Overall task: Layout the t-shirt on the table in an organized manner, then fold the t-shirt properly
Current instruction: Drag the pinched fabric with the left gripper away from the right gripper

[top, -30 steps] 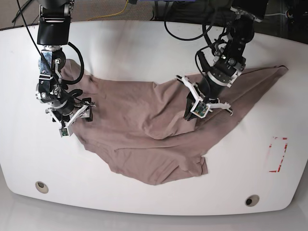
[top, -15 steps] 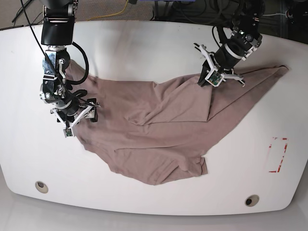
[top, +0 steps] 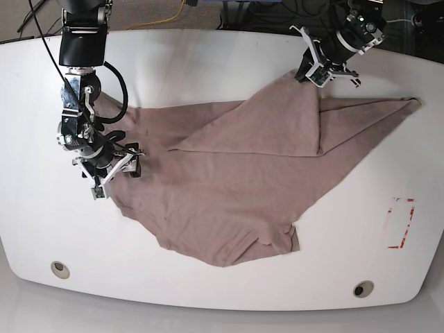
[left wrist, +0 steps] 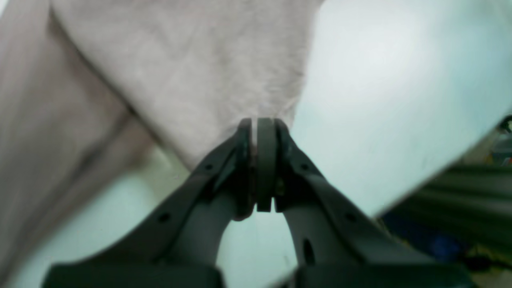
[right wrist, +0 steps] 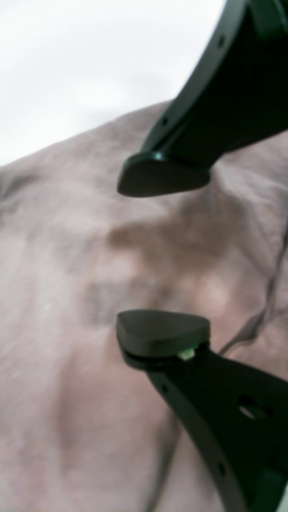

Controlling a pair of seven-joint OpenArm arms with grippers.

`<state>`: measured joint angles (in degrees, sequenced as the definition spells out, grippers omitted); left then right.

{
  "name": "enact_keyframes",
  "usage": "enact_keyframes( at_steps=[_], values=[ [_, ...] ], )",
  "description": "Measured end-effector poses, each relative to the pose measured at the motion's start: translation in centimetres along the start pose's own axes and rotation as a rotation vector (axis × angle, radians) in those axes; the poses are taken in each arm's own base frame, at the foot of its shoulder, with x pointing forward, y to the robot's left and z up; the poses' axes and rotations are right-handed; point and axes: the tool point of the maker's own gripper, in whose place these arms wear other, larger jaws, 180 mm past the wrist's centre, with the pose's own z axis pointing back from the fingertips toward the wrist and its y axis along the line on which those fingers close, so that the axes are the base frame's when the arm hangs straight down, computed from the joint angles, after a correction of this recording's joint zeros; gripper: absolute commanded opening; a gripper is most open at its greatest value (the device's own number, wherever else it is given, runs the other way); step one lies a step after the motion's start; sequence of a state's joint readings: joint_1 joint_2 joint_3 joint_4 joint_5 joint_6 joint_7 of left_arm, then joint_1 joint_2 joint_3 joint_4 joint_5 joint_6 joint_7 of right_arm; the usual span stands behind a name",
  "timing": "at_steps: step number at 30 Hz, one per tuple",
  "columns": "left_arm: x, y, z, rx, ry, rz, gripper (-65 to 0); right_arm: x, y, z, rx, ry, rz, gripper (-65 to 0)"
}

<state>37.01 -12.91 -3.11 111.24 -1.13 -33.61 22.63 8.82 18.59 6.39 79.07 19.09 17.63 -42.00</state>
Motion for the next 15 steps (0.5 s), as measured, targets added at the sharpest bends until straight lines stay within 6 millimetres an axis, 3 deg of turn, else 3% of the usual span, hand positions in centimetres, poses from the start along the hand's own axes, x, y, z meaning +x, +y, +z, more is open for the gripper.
enact_keyframes(
  at_steps=[4,11,15],
  values=[
    [-1.8,-1.0,0.9,-0.021,0.041,0.023,-65.0,0.1,-0.3,-0.3,-0.006,0.005,-0.008,-22.5],
    [-4.4,0.4,2.8,0.033,0.113,0.044,-65.0,0.3,-0.3,-0.3,-0.008,0.006,-0.006,-22.5],
    [-5.2,0.2,3.6,0.012,0.130,0.041,-65.0,1.4,-0.4,-0.3,-0.008,-0.016,-0.004,-22.5]
  ],
)
